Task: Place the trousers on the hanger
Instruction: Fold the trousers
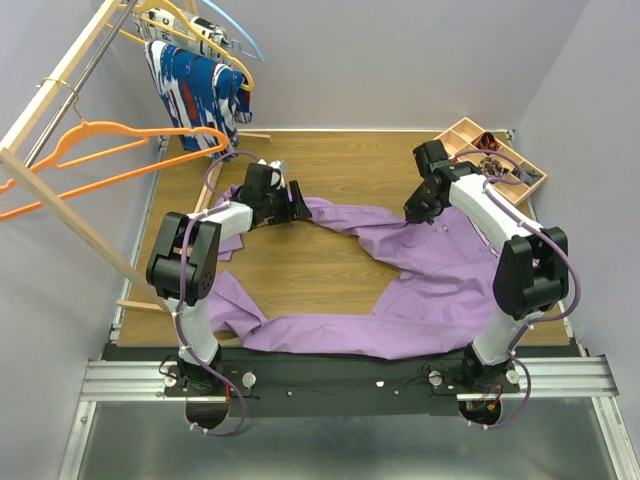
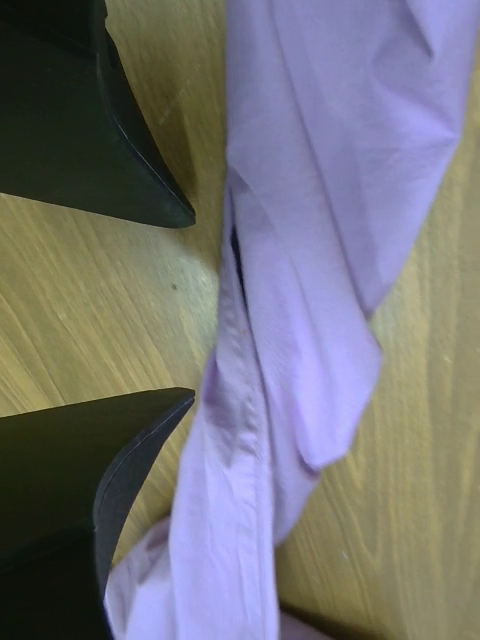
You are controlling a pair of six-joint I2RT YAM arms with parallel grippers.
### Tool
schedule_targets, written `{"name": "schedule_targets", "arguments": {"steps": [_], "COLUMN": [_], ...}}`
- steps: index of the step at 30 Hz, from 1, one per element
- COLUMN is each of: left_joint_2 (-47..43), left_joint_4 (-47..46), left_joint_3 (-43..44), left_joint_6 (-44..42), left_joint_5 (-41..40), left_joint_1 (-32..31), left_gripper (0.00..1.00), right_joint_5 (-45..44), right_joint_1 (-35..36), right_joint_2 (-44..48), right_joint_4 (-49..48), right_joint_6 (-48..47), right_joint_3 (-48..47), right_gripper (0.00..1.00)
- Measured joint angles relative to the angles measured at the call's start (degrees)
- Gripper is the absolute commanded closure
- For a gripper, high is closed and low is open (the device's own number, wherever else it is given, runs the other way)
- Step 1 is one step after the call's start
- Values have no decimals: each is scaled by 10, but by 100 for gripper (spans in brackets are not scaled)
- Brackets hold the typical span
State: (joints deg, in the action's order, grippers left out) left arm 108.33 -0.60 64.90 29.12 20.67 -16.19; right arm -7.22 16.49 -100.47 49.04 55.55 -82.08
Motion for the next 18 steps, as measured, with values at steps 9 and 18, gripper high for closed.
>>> {"name": "schedule_targets", "arguments": {"steps": [9,18], "left_joint_2": [4,30], "left_joint_4": [-43,-23], "left_joint_3": [2,16], "left_joint_6": [56,64], "left_joint_5": [3,-12], "left_joint_1": [9,11], "left_gripper": [28,34], "right_joint_5": [0,0], "right_joint_1": [0,0], "right_joint_2": [8,8], "right_joint_4": [0,0], "right_joint_6": [2,2], "right_joint_3": [9,9], "right_gripper": [99,99]}}
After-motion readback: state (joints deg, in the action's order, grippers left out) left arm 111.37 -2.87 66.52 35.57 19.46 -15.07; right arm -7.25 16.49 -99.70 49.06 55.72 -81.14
